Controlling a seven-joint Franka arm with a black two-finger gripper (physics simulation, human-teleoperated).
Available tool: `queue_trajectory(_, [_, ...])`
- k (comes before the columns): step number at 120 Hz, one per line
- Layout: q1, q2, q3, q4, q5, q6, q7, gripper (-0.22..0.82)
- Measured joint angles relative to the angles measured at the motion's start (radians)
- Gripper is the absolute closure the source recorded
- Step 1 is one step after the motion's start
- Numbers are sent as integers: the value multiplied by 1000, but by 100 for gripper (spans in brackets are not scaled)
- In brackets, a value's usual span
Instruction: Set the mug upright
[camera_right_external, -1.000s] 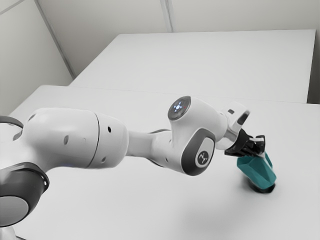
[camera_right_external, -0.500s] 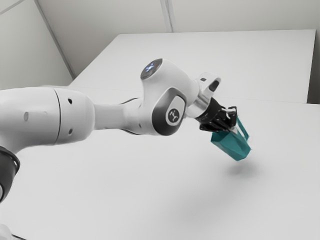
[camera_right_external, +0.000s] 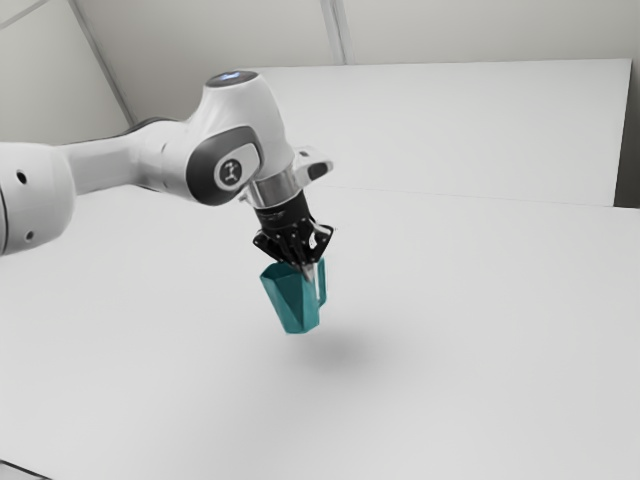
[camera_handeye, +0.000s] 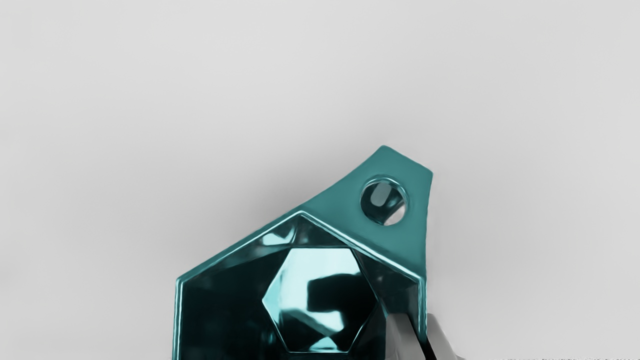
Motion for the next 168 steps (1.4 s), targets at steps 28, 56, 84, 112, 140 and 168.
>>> queue_trajectory(28, [145, -2, -59, -1, 150, -155, 1, 79])
queue_trajectory(56, [215, 33, -76, 5, 225, -140, 1, 79])
queue_trajectory(84, [151, 87, -77, 35, 230, -56, -4, 79])
queue_trajectory(112, [125, 88, -81, 18, 217, -21, -10, 79])
queue_trajectory(140, [129, 99, -81, 7, 210, -10, -15, 79])
queue_trajectory(168, [128, 126, -81, 11, 209, -9, -19, 78])
